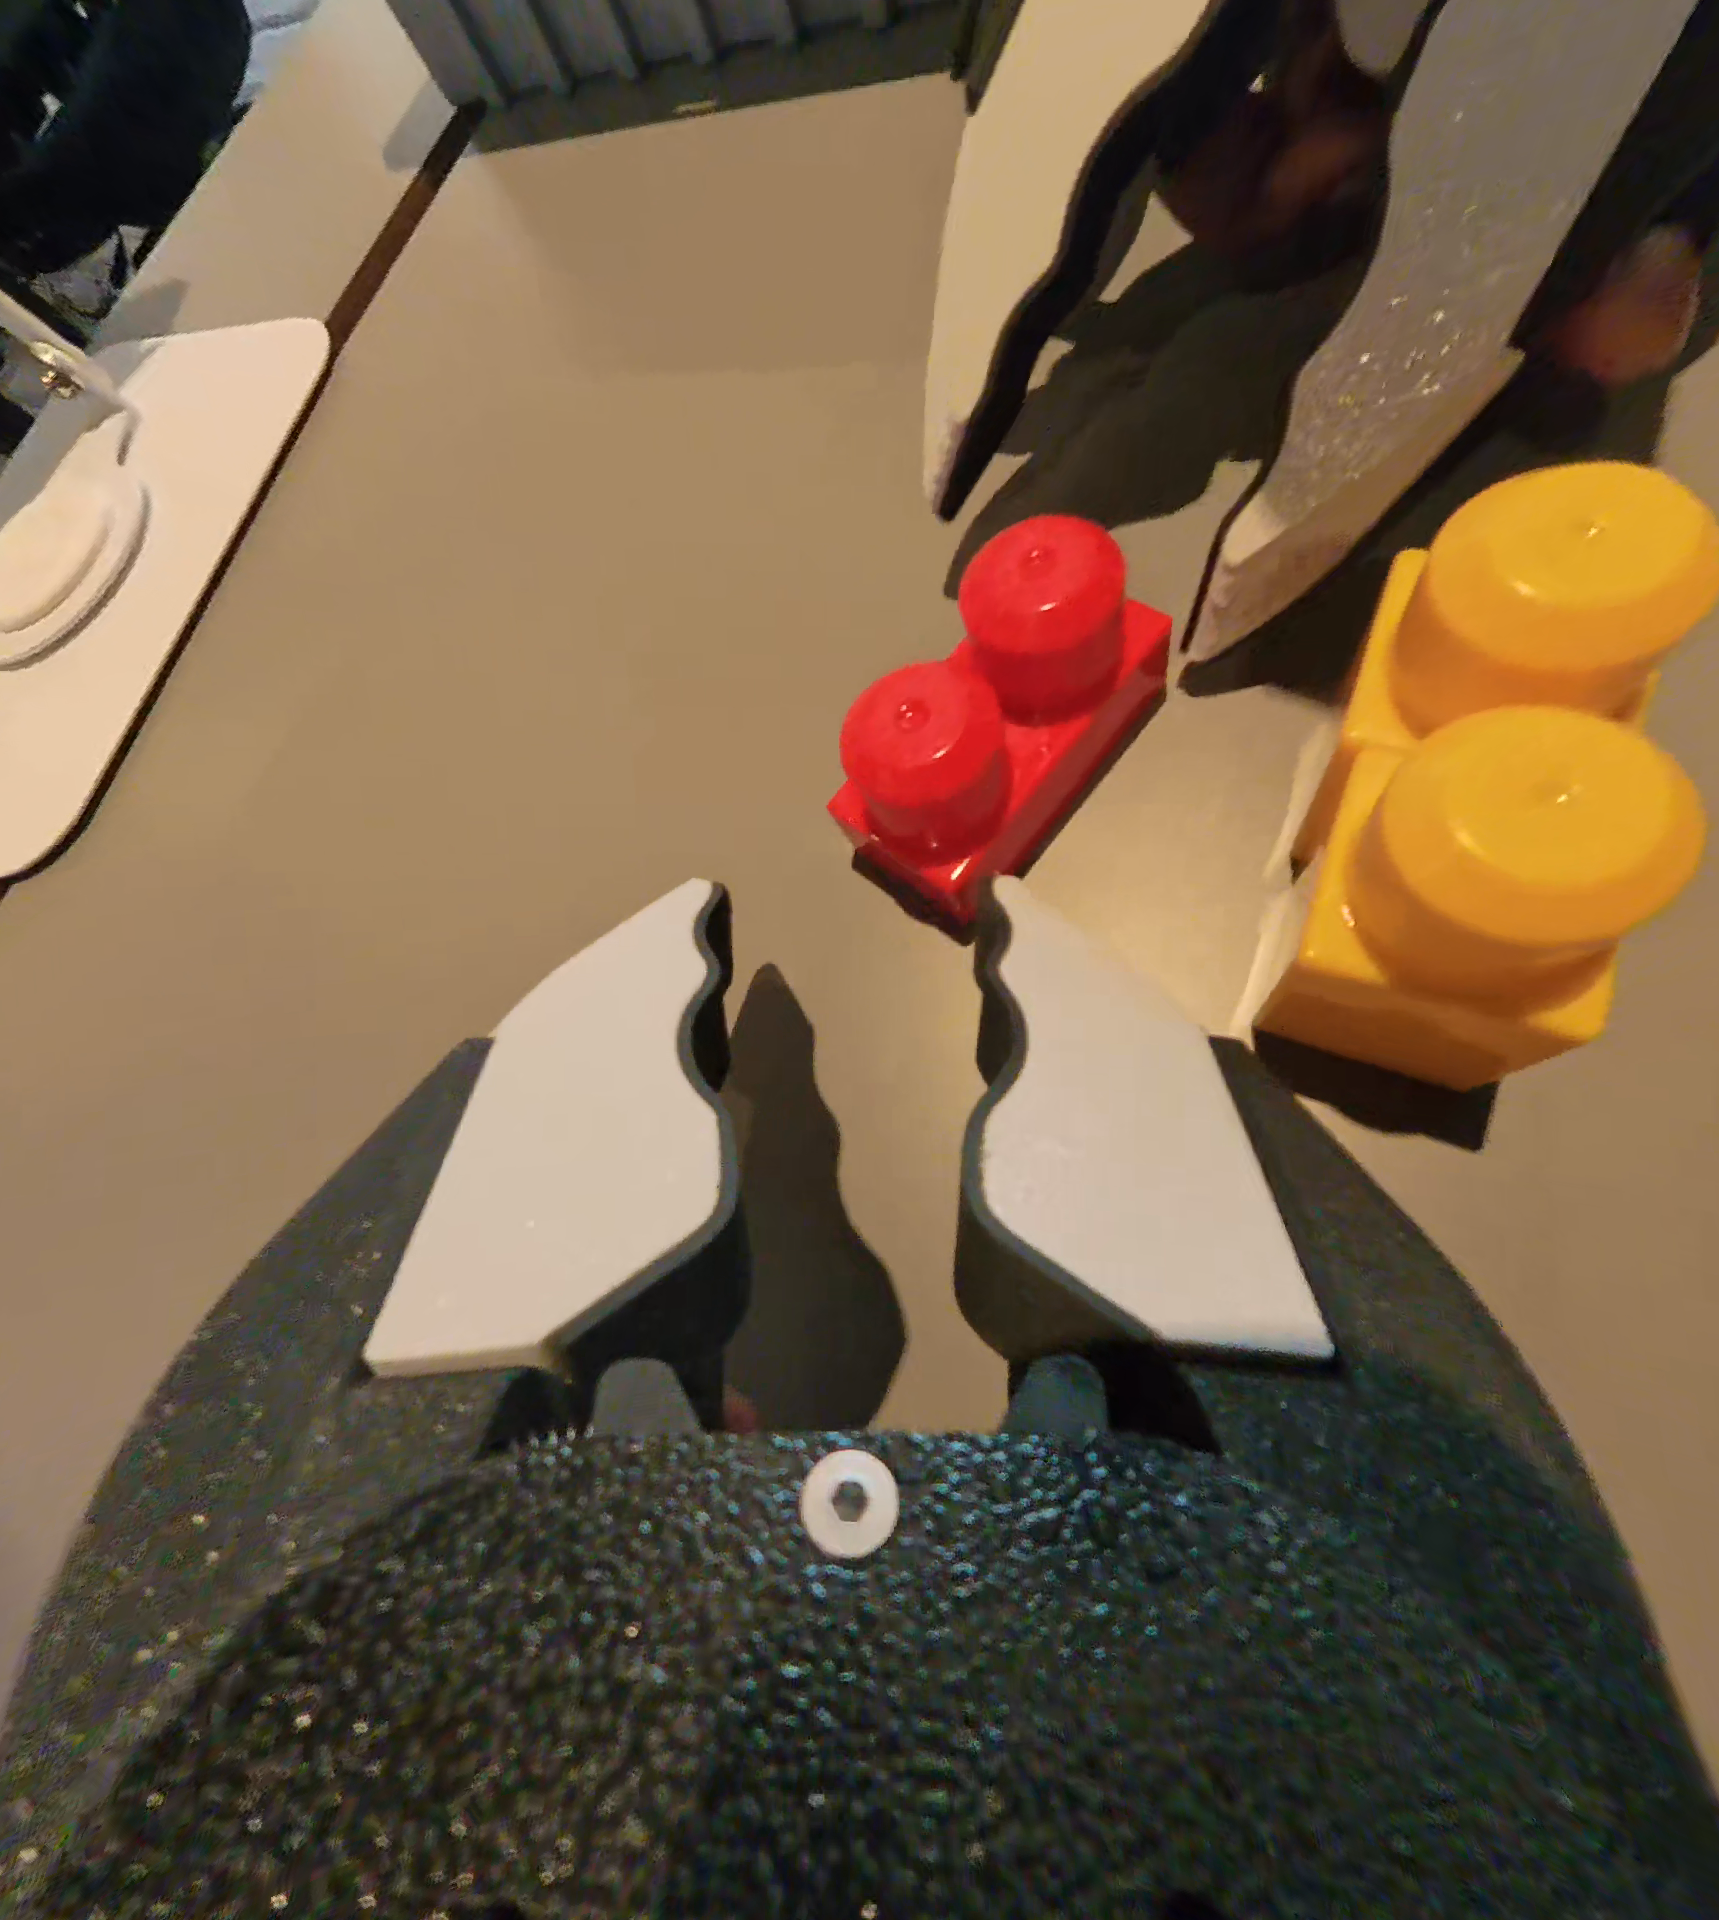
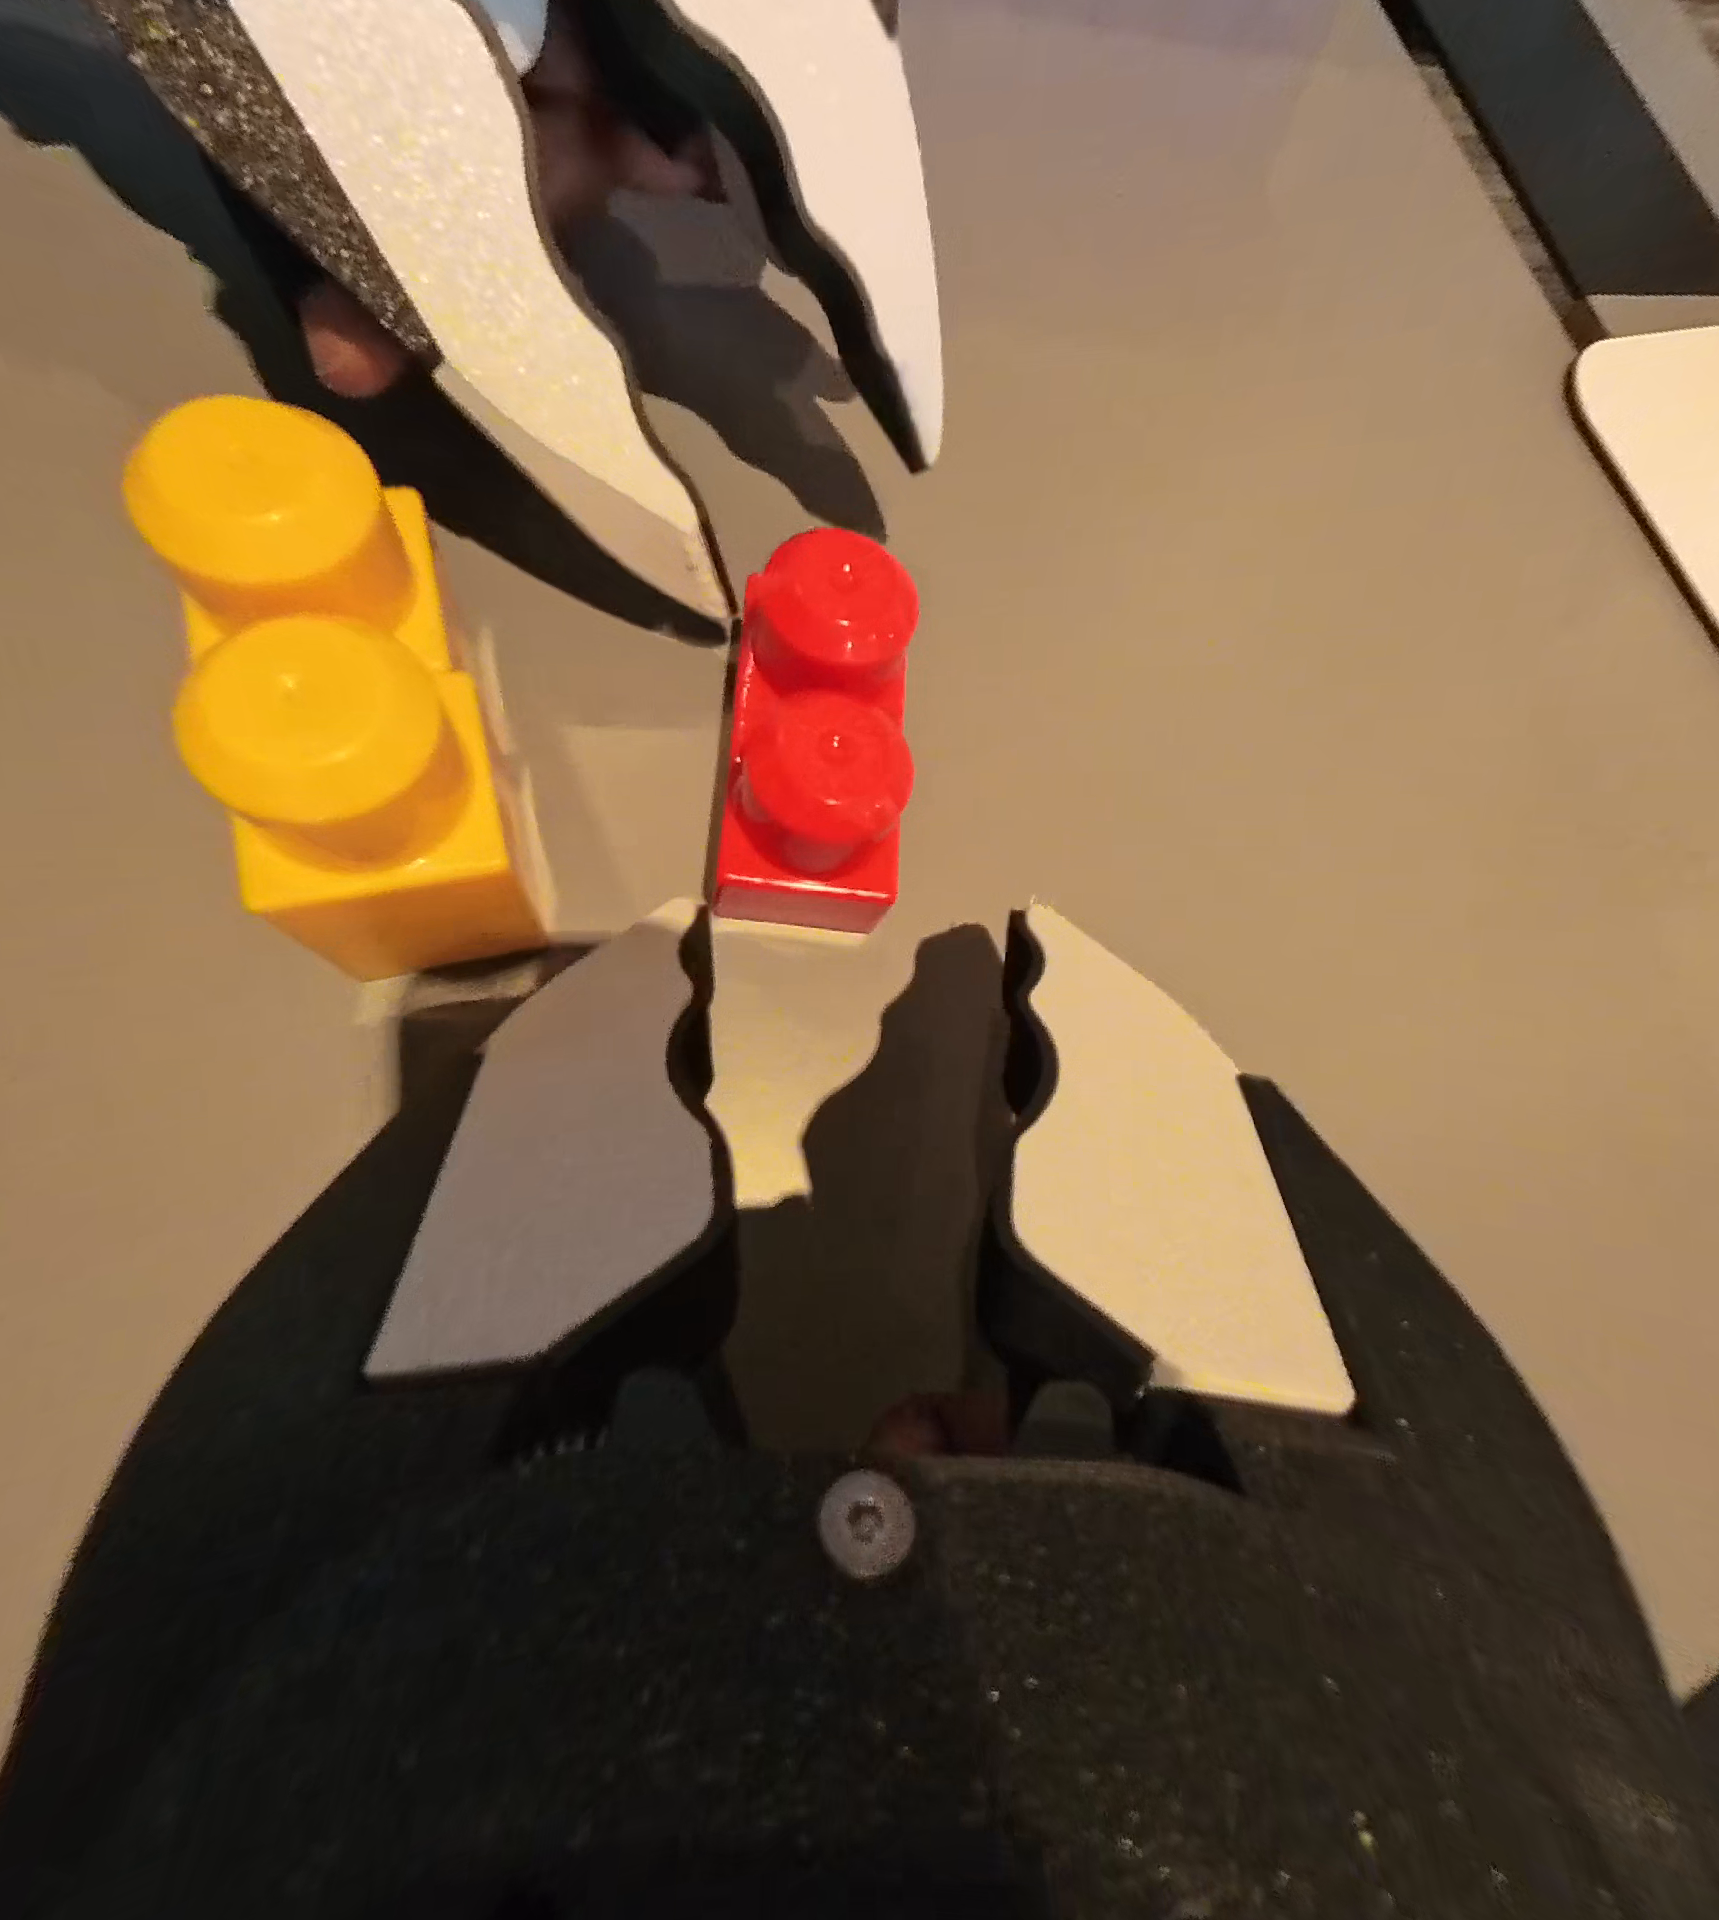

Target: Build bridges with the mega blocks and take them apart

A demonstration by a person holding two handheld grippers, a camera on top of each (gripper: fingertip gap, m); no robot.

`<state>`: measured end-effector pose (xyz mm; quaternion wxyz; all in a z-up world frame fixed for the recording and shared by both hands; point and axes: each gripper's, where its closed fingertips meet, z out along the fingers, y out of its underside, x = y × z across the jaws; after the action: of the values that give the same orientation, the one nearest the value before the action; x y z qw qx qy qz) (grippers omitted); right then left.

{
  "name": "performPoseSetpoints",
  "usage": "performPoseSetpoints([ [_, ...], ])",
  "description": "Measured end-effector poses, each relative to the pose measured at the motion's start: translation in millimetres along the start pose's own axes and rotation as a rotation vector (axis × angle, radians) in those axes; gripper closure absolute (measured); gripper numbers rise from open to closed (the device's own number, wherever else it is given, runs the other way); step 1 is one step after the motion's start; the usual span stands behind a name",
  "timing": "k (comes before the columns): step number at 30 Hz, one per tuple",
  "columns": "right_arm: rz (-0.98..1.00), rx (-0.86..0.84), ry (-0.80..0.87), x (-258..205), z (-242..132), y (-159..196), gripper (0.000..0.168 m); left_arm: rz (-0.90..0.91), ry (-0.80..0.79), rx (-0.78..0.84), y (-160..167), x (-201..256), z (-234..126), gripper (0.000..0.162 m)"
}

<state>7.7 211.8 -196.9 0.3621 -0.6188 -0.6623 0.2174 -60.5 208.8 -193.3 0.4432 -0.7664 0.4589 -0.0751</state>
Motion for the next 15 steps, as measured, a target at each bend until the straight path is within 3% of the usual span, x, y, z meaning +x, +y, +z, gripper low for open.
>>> performPoseSetpoints([
  [7, -0.017, 0.001, -0.053, -6, 13, -11, 0.117, 0.023, 0.055, 0.005, -6, 11, 6, 0.129],
  [9, -0.025, -0.002, -0.084, -9, 16, -13, 0.132, 0.036, 0.053, 0.009, -7, 12, 5, 0.131],
  [12, -0.015, 0.008, -0.087, -7, 17, -15, 0.133, 0.035, 0.058, 0.028, -9, 13, 3, 0.121],
  [15, 0.062, 0.147, -0.089, 0, 2, -27, 0.134, -0.036, 0.071, 0.121, -17, 8, -10, 0.118],
])
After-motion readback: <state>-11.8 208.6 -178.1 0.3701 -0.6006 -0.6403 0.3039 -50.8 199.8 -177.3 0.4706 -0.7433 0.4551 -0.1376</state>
